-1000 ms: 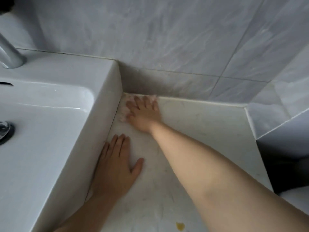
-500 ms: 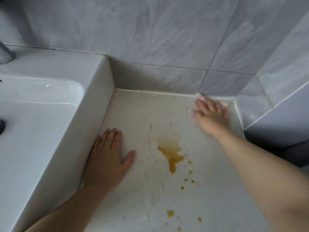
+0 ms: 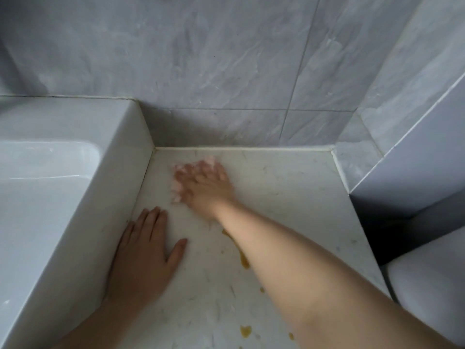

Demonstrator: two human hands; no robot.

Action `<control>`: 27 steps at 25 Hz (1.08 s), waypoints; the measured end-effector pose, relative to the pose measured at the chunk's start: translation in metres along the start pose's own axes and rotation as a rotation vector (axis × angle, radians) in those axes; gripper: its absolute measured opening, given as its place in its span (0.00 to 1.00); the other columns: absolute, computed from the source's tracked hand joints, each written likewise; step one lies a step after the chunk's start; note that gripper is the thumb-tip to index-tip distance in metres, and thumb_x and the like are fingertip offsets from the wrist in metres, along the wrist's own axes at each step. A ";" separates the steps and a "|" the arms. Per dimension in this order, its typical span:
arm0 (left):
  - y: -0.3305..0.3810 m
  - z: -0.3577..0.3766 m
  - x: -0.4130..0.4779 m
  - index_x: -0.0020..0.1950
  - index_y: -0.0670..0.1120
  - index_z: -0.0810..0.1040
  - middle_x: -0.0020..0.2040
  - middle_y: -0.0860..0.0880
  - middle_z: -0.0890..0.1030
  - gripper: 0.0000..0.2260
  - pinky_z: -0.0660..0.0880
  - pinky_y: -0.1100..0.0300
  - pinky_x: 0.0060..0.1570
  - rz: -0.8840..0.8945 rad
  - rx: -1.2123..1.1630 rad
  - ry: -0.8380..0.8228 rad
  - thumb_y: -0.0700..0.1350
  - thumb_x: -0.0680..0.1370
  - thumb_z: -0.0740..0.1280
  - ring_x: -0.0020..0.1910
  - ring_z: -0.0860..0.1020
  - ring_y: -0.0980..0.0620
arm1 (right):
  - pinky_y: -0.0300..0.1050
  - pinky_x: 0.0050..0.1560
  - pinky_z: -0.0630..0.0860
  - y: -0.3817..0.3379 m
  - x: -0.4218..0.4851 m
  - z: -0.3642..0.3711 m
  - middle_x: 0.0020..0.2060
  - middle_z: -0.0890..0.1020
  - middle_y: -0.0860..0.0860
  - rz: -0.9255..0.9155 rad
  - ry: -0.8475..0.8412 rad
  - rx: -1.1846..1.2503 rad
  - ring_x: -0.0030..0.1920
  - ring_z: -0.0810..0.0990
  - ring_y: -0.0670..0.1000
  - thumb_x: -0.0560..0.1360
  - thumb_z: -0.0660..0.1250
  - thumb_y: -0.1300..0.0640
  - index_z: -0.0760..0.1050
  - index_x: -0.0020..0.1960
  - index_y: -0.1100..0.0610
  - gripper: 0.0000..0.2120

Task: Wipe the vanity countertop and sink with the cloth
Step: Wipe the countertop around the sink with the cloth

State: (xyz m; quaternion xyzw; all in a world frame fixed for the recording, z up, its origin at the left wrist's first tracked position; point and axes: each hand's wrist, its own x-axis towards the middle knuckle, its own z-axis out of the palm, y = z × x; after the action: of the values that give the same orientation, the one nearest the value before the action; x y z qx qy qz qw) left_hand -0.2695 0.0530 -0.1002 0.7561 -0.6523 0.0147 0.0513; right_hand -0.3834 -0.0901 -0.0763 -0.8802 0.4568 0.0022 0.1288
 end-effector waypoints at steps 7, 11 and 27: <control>0.000 -0.004 -0.001 0.64 0.37 0.73 0.63 0.39 0.76 0.38 0.59 0.50 0.64 -0.021 -0.020 -0.027 0.64 0.77 0.40 0.63 0.73 0.40 | 0.57 0.73 0.43 0.174 -0.079 -0.027 0.75 0.58 0.52 0.609 0.142 -0.165 0.74 0.55 0.56 0.80 0.45 0.44 0.54 0.74 0.50 0.24; 0.002 -0.006 -0.001 0.63 0.36 0.74 0.62 0.39 0.76 0.37 0.59 0.50 0.64 -0.022 -0.043 -0.015 0.63 0.78 0.41 0.62 0.74 0.40 | 0.56 0.74 0.44 0.168 -0.069 -0.026 0.74 0.60 0.59 0.749 0.201 -0.098 0.73 0.55 0.61 0.79 0.51 0.46 0.59 0.73 0.58 0.26; 0.003 -0.004 -0.002 0.62 0.38 0.76 0.61 0.41 0.77 0.30 0.59 0.53 0.65 -0.039 -0.112 0.046 0.59 0.72 0.56 0.62 0.75 0.43 | 0.63 0.72 0.43 0.141 -0.074 -0.016 0.77 0.50 0.47 0.863 0.151 0.063 0.76 0.48 0.55 0.78 0.46 0.42 0.52 0.73 0.40 0.23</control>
State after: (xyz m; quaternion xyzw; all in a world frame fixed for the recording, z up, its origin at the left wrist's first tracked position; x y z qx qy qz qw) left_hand -0.2722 0.0551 -0.0962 0.7640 -0.6360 -0.0054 0.1085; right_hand -0.5418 -0.1124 -0.0832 -0.6021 0.7906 -0.0223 0.1092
